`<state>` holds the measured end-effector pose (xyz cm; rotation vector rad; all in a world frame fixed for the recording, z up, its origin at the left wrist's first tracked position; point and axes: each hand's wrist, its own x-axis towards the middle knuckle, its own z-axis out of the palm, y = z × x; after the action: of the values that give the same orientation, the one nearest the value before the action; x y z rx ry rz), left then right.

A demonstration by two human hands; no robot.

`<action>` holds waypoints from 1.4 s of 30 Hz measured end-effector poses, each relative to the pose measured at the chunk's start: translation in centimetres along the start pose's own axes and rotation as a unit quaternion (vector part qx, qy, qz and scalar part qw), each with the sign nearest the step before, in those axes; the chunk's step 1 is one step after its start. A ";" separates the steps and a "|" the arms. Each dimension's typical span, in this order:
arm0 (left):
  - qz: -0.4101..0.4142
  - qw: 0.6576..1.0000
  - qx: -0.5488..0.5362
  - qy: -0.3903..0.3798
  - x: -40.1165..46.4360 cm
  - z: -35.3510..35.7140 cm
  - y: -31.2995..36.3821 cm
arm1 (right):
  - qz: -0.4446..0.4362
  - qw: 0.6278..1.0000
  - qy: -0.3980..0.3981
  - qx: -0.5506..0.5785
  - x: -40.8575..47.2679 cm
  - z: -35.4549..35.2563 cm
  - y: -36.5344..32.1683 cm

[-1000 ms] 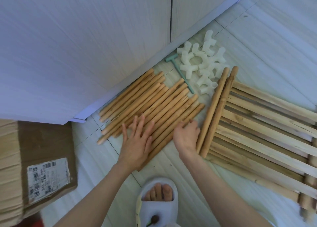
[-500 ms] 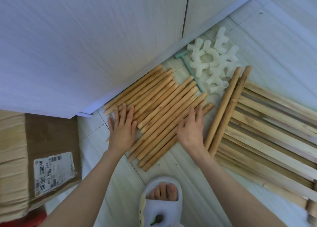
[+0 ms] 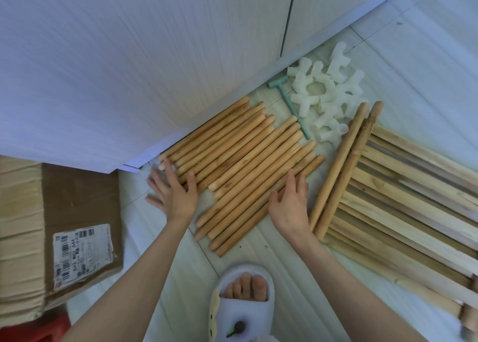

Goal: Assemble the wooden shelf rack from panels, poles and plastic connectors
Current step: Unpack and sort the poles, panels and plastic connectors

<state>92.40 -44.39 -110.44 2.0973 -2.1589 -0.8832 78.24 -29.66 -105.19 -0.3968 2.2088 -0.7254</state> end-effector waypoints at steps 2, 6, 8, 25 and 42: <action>0.018 1.000 0.001 -0.002 0.6 0.2 0.8 | -0.031 0.998 0.034 -0.042 0.5 -0.4 -0.2; 0.020 0.997 -0.078 0.013 0.6 0.0 1.5 | -0.095 0.988 0.074 -0.101 3.6 -1.9 -2.1; 0.024 0.993 -0.117 0.020 0.6 -0.2 1.4 | -0.130 0.982 0.064 -0.118 5.7 -2.9 -3.3; -0.018 0.979 -0.193 0.068 -1.2 -2.1 -0.7 | -0.150 0.948 -0.030 -0.280 12.0 -3.7 -5.9; 0.198 0.948 -0.098 -0.231 -6.5 -2.9 -2.7 | 0.022 0.990 0.084 0.113 5.0 -5.7 -3.3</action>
<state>96.71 -39.38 -106.62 1.3895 -2.4340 -1.5705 70.86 -32.55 -102.93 -0.1764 2.2513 -1.0044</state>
